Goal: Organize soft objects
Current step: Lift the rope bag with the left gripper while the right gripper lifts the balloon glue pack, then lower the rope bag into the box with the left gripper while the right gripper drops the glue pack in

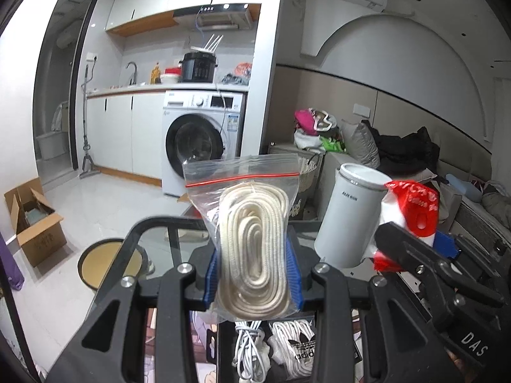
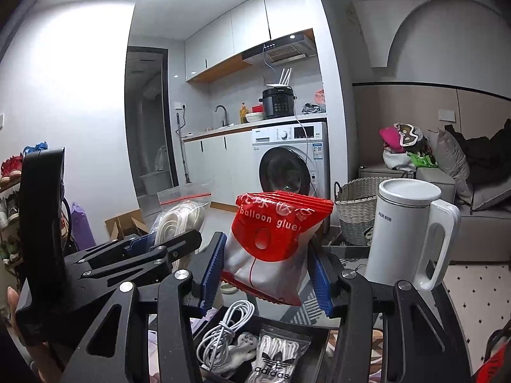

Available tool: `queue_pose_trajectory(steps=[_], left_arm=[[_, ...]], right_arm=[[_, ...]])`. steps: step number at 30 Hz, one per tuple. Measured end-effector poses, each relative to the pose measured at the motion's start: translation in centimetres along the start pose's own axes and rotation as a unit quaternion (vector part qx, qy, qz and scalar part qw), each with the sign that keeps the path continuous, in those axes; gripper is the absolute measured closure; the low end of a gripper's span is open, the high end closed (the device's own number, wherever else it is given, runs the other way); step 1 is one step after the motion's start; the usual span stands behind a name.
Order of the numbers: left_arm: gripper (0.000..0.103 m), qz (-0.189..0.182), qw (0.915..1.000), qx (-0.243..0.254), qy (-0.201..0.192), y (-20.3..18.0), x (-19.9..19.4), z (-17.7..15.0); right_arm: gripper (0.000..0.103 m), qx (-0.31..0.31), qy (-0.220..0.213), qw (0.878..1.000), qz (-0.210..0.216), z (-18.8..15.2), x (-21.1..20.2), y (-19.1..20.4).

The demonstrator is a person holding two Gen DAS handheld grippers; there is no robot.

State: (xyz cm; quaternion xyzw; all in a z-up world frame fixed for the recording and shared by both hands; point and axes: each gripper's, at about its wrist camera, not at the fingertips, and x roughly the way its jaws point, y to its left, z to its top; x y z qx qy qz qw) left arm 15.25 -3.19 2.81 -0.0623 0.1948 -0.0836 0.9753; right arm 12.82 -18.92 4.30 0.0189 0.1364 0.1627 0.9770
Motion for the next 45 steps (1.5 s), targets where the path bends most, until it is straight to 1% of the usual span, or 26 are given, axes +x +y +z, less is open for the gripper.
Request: queue_pose_trajectory(steps=[4,7,10,11,15,17,18,20,25,28,30,35,39,45], left_arm=[[0.069,0.000,0.9995,0.001,0.031,-0.1,1.2,-0.4],[0.069,-0.015,0.9981,-0.007,0.059,0.1,2.1,-0.7],[0.069,-0.028,0.9948,-0.020,0.096,0.1,3.4,-1.1],[0.069,-0.028,0.9936,-0.023,0.107,0.1,3.8,-1.3],[0.069,-0.020,0.9912,-0.014,0.130,-0.4,4.7,-1.9],[0.069,-0.022,0.9885,-0.020,0.149,-0.3,5.2,-2.3],[0.069,-0.031,0.9859,-0.029,0.162,-0.2,5.6,-2.5],[0.069,-0.036,0.9823,-0.040,0.180,0.0,6.1,-2.9],[0.069,-0.033,0.9753,-0.033,0.216,-0.5,7.2,-4.0],[0.069,-0.035,0.9714,-0.042,0.231,-0.4,7.5,-4.4],[0.069,-0.042,0.9689,-0.050,0.239,0.1,7.6,-4.6],[0.069,-0.033,0.9630,-0.056,0.261,0.5,8.4,-5.0],[0.069,-0.027,0.9566,-0.054,0.285,0.4,9.0,-5.6],[0.069,-0.013,0.9528,-0.042,0.300,0.6,9.9,-6.3]], right_arm=[[0.053,0.006,0.024,1.000,-0.009,-0.2,0.8,-0.5],[0.053,0.014,0.042,0.999,-0.013,-0.5,1.4,-0.9],[0.053,0.013,0.059,0.998,-0.023,-0.8,2.0,-1.1],[0.053,0.014,0.069,0.997,-0.022,-0.9,2.4,-1.2],[0.053,0.014,0.097,0.995,-0.018,-1.7,3.4,-1.5],[0.053,0.012,0.114,0.993,-0.018,-2.1,4.0,-1.5],[0.053,0.015,0.122,0.992,-0.018,-2.3,4.3,-1.7],[0.053,0.025,0.140,0.990,-0.017,-2.6,4.9,-2.1],[0.053,0.053,0.191,0.980,-0.017,-3.8,6.5,-3.3],[0.053,0.067,0.216,0.974,-0.013,-4.4,7.3,-4.0],[0.053,0.060,0.231,0.971,-0.015,-4.9,7.7,-4.1],[0.053,0.064,0.254,0.965,-0.003,-5.9,8.3,-4.1],[0.053,0.062,0.275,0.959,-0.004,-6.6,8.9,-3.8],[0.053,0.059,0.319,0.946,-0.005,-8.2,10.1,-3.9]])
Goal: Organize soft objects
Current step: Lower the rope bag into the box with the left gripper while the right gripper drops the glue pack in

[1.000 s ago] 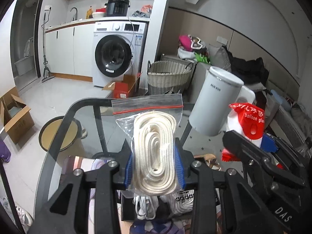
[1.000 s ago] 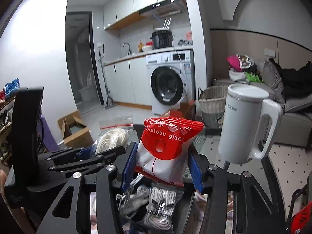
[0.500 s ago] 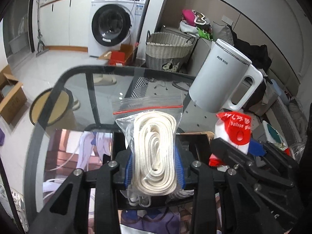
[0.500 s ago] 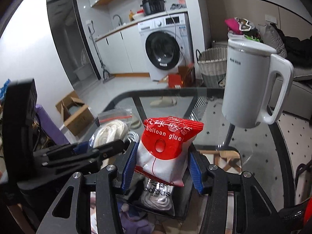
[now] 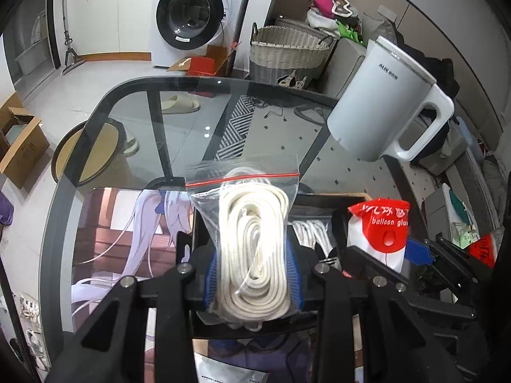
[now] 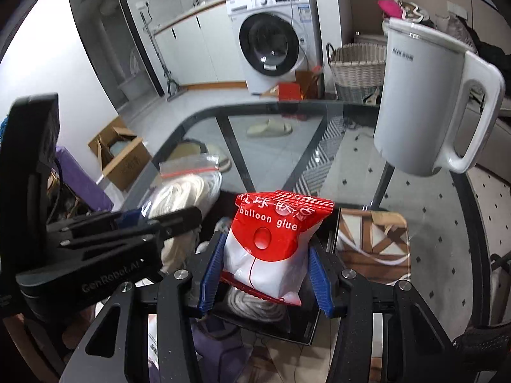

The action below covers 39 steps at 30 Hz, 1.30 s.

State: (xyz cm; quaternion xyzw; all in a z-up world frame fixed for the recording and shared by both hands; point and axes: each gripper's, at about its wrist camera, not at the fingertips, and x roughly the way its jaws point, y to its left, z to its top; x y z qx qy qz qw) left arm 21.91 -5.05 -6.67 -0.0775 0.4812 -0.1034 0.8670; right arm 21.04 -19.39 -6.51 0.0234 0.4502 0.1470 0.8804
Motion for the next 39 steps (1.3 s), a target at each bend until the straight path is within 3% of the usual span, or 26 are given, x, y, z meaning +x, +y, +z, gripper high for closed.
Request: queue_pose_trajectory(steps=[10,15,17,23,25,28,34,37,39], left_arm=[[0.068,0.030,0.9988,0.020,0.034,0.1,2.3,-0.6],[0.069,0.062,0.9957,0.060,0.034,-1.4,3.1,-1.3],[0.068,0.046,0.9967,0.036,0.056,-0.8,3.9,-1.3],[0.067,0.041,0.9967,0.043,0.055,-1.0,4.1,-1.2],[0.062,0.037,0.9970,0.042,0.054,-1.0,4.1,-1.2],[0.046,0.020,0.9978,0.039,0.051,-1.3,3.5,-1.4],[0.045,0.015,0.9982,0.041,0.040,-1.5,2.8,-1.4],[0.045,0.004,0.9987,0.039,0.031,-1.5,2.0,-1.2],[0.045,-0.002,0.9989,0.041,0.021,-1.5,0.9,-1.0]], right_arm=[[0.053,-0.017,0.046,0.999,-0.016,-1.1,2.3,0.1],[0.053,-0.037,0.076,0.996,-0.013,-1.7,3.8,0.8],[0.053,-0.045,0.079,0.995,-0.026,-1.9,4.0,1.1],[0.053,-0.055,0.083,0.995,-0.031,-2.1,4.5,1.2],[0.052,-0.059,0.083,0.994,-0.033,-2.1,4.6,1.2],[0.051,-0.059,0.084,0.994,-0.033,-2.3,4.6,1.4],[0.050,-0.047,0.084,0.995,-0.026,-2.1,4.2,1.4],[0.045,-0.042,0.070,0.996,-0.025,-1.9,3.4,1.4],[0.035,-0.036,0.058,0.997,-0.024,-1.7,2.5,1.2]])
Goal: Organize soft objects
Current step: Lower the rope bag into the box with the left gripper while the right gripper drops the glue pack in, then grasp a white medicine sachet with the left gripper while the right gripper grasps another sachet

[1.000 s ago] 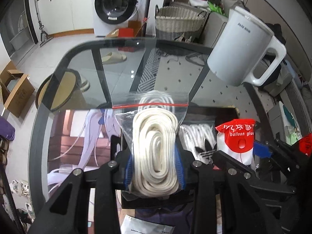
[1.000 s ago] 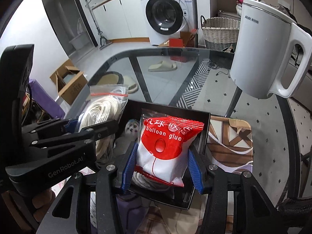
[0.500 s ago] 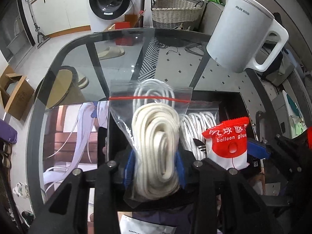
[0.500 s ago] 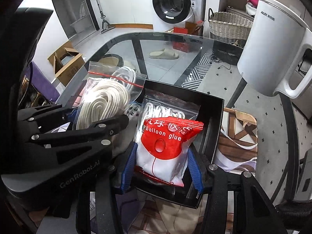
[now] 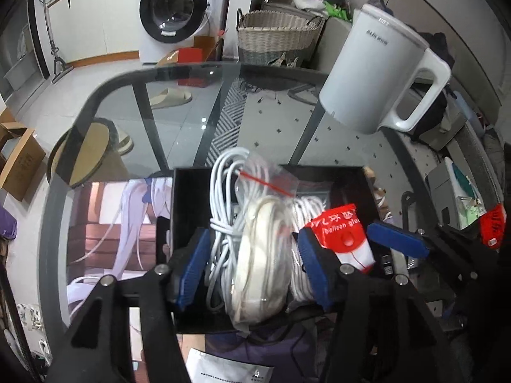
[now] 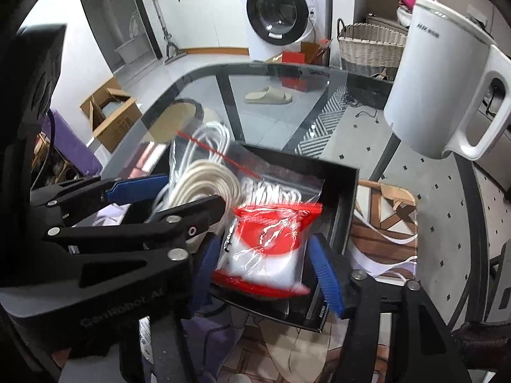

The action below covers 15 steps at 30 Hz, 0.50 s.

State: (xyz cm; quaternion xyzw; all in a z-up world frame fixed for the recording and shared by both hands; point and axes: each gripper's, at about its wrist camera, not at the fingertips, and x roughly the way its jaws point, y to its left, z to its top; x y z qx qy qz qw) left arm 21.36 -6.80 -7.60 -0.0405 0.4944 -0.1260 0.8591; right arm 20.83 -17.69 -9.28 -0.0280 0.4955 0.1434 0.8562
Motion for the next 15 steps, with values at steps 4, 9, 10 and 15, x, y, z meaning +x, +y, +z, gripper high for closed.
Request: queue_pose_trajectory(steps=[4,9,10,15], left_arm=[[0.045,-0.013,0.9996,0.003,-0.024,-0.2,-2.4,0.2],[0.045,-0.022,0.9970,0.008,-0.074,-0.3,-6.7,-0.4],[0.044,-0.022,0.9964,0.011,-0.082,-0.3,-7.4,-0.5],[0.026,-0.024,0.9936,0.034,-0.105,0.0,-11.2,-1.8]], right_arm=[[0.031,0.008,-0.035,0.999,0.008,0.2,-2.2,-0.1],[0.020,0.011,-0.080,0.997,0.013,0.3,-5.3,0.1],[0.018,0.012,-0.093,0.996,0.013,0.2,-6.2,0.1],[0.014,0.006,-0.119,0.992,0.036,-1.0,-9.4,0.4]])
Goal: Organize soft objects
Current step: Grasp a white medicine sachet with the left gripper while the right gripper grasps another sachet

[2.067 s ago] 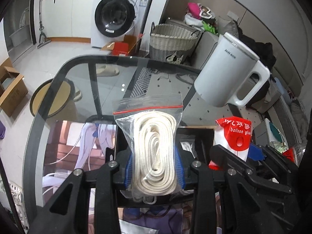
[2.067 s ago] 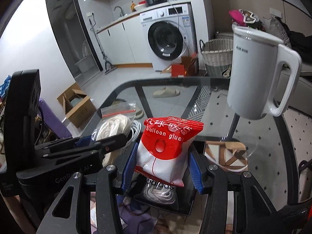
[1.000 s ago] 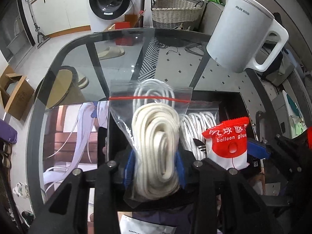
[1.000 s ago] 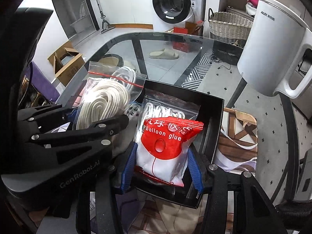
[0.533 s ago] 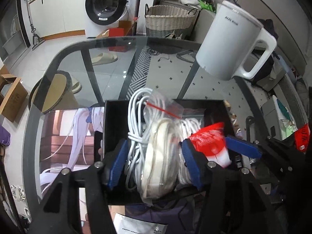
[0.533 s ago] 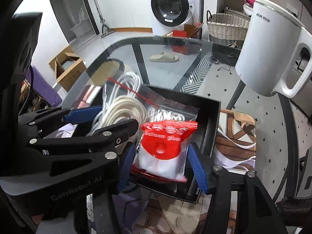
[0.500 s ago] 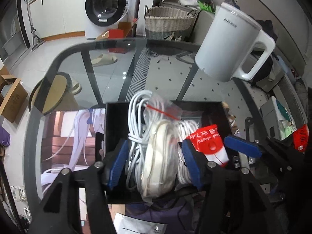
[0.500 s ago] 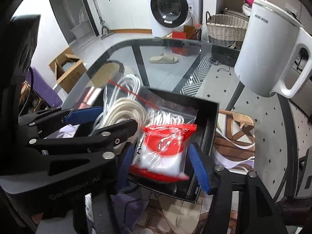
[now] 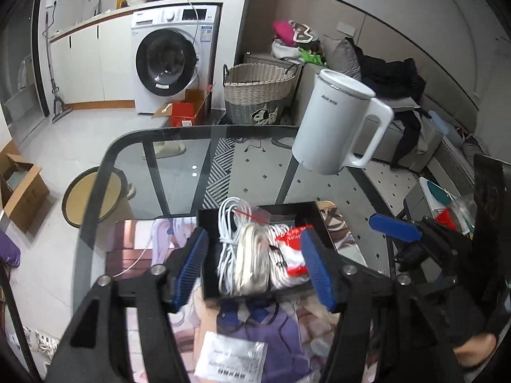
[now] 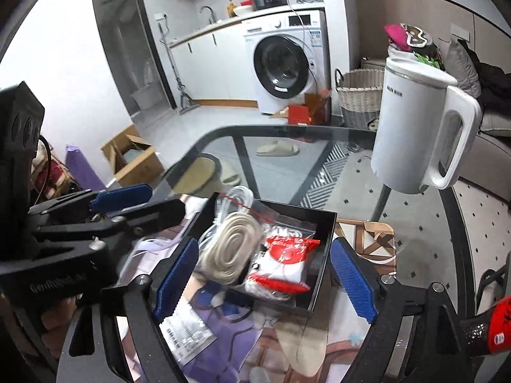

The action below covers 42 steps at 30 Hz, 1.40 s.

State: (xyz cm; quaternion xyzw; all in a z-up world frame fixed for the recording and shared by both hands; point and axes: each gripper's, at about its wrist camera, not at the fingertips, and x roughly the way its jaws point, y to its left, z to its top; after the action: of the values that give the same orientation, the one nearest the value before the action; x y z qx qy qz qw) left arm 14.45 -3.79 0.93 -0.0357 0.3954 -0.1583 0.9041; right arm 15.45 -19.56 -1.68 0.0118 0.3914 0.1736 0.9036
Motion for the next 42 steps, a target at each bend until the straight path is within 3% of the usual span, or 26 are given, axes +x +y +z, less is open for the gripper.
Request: queue_pose_trajectory(steps=[2,5,16,22,26,30,35,38,40,42], left_arm=[[0.010,0.003,0.9999,0.012,-0.004,0.2,-1.2,-0.6],[0.009,0.008,0.9997,0.024,-0.005,0.6,-2.5,-1.8],[0.009,-0.023,0.9937,0.002,0.109,3.3,-0.7,-7.9],[0.009,0.027,0.9840,0.010,0.176,4.3,1.5,-11.0],[0.009,0.032,0.9788,0.004,0.202,4.4,1.9,-12.6],[0.009,0.034,0.9787,0.014,0.202,3.9,1.7,-13.0],[0.009,0.036,0.9790,0.017,0.200,3.8,1.8,-12.7],[0.009,0.037,0.9788,0.019,0.200,3.8,1.9,-12.8],[0.009,0.041,0.9785,0.024,0.201,3.7,2.1,-12.8],[0.009,0.043,0.9789,0.022,0.198,3.7,2.3,-12.9]], right_arm=[[0.012,-0.016,-0.003,1.000,0.013,-0.6,-0.9,0.6],[0.012,-0.055,0.005,0.998,0.016,-1.9,-1.6,1.7],[0.012,-0.144,0.092,0.985,0.040,-6.8,0.1,5.4],[0.012,-0.173,0.148,0.972,0.064,-9.8,1.5,6.7],[0.012,-0.196,0.185,0.960,0.078,-12.0,2.4,7.0],[0.012,-0.229,0.239,0.939,0.092,-14.8,3.6,8.2],[0.012,-0.280,0.264,0.917,0.101,-17.3,3.9,10.5],[0.012,-0.317,0.280,0.902,0.086,-19.2,4.7,11.6],[0.008,-0.334,0.263,0.902,0.078,-19.6,4.5,11.8],[0.009,-0.301,0.278,0.909,0.078,-19.0,5.1,10.8]])
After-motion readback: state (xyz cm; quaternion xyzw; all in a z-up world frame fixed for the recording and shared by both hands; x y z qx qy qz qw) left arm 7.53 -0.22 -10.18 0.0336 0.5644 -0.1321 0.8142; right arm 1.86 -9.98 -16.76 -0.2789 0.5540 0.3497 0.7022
